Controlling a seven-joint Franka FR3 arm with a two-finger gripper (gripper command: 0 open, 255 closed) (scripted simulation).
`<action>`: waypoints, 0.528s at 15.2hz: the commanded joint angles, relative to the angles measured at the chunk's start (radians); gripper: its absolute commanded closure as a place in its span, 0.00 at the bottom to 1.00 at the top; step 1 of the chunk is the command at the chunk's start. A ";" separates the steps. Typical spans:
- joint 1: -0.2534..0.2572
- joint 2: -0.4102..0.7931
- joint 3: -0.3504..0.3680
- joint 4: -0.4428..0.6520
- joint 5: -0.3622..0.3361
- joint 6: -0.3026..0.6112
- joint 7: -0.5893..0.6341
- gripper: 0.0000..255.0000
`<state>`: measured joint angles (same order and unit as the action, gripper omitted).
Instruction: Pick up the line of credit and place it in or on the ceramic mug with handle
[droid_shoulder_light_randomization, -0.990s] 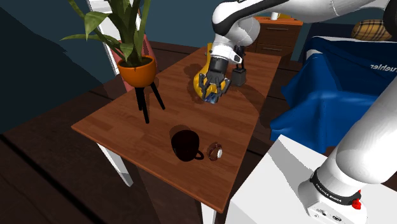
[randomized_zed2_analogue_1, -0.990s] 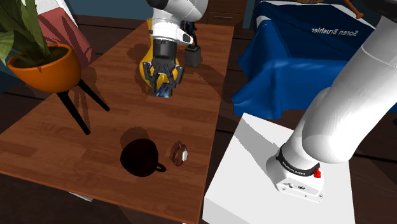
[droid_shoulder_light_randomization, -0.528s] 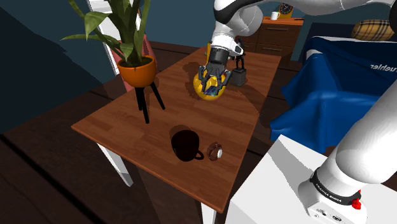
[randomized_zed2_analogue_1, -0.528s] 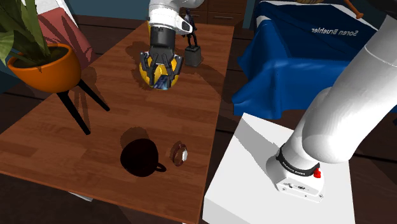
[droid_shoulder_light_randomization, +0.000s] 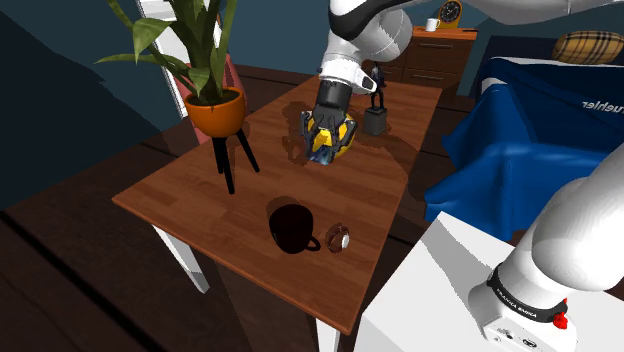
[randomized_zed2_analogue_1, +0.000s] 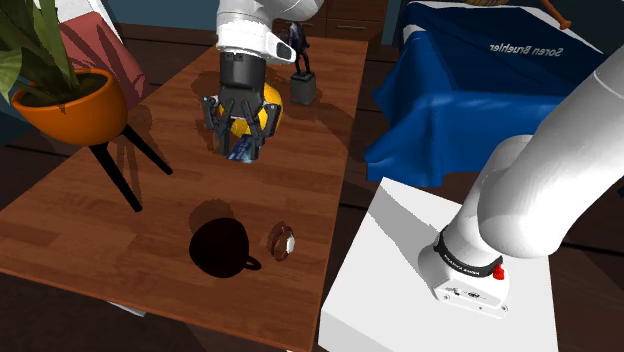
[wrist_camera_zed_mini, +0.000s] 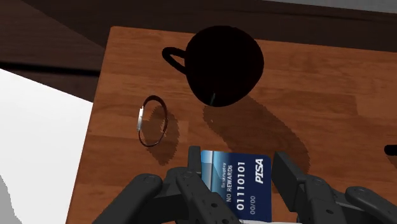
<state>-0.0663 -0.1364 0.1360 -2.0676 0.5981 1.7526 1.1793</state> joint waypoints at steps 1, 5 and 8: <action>0.024 -0.027 0.029 -0.021 0.018 0.021 0.043 1.00; 0.069 -0.064 0.086 -0.056 0.052 0.071 0.118 1.00; 0.103 -0.081 0.131 -0.070 0.076 0.110 0.176 1.00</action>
<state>0.0274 -0.2103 0.2548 -2.1314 0.6665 1.8507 1.3380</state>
